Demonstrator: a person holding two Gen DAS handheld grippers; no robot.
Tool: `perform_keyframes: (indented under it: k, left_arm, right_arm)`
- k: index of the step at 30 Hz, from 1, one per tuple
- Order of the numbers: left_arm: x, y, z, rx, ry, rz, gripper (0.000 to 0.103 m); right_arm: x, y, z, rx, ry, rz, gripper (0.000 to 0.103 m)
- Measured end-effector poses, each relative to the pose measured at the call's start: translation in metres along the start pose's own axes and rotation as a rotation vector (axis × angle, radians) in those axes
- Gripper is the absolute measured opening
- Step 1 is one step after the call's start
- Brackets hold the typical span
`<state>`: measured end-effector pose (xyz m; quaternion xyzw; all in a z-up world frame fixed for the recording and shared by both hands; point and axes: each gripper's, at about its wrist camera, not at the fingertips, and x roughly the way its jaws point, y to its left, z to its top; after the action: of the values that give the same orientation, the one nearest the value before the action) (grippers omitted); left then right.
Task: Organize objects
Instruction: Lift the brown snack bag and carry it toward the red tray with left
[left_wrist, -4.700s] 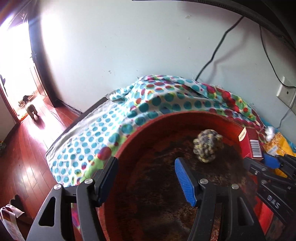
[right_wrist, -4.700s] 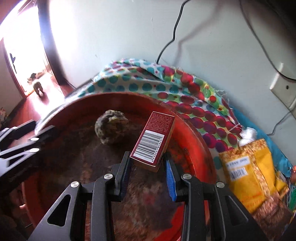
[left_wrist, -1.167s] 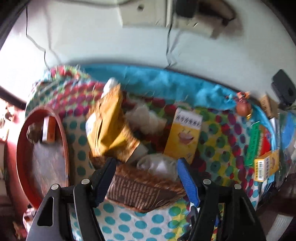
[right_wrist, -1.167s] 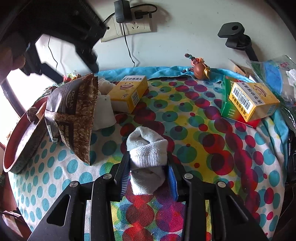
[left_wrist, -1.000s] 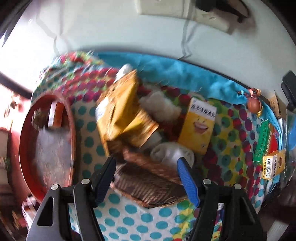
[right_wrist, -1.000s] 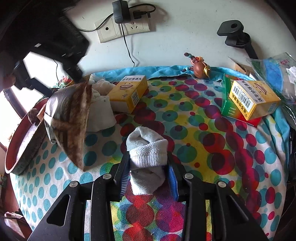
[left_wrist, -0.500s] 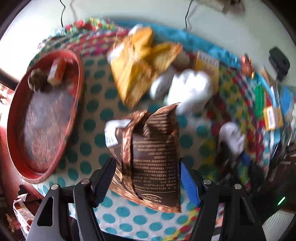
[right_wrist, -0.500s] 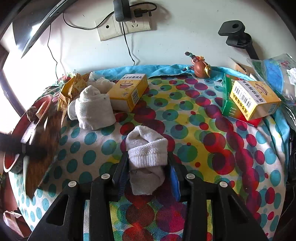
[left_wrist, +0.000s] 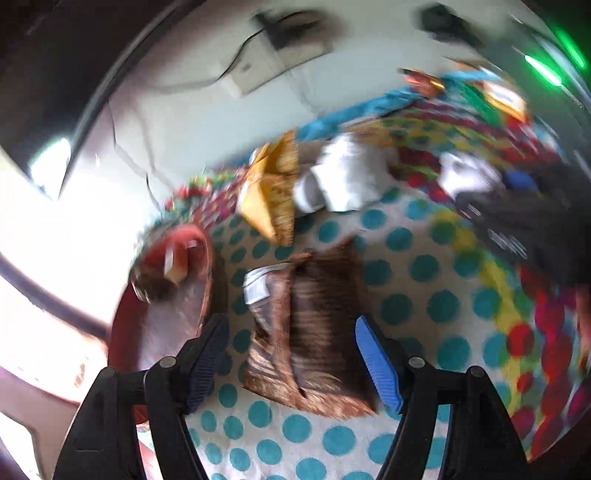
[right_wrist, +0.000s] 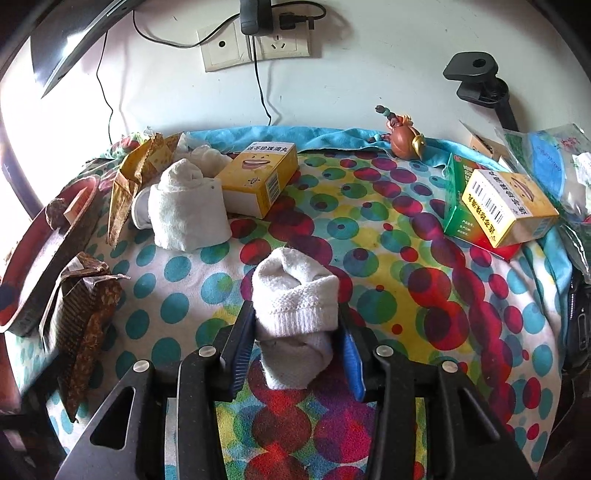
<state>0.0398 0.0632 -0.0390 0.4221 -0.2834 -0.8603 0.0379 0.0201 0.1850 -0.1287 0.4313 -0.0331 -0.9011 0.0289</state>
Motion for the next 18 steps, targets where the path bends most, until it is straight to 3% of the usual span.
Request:
perform_keyframes:
  k: [3,6,12,18]
  left_arm:
    - [-0.006,-0.026,-0.012,0.082,-0.035,0.021,0.079]
    - [-0.002,-0.035,-0.015,0.094,-0.026,0.045,0.080]
    - [0.028,-0.018,-0.014,0.034,0.015,0.133,0.082]
    - [0.033,-0.005,-0.019,0.007,-0.060,0.135,0.082]
  right_arm:
    - [0.000,0.001,0.000,0.001,0.000,0.002,0.041]
    - [0.000,0.001,0.001,-0.003,0.001,0.000,0.042]
    - [0.002,0.010,0.000,-0.041,0.010,-0.040,0.043]
    - [0.001,0.005,0.000,-0.024,0.007,-0.017,0.042]
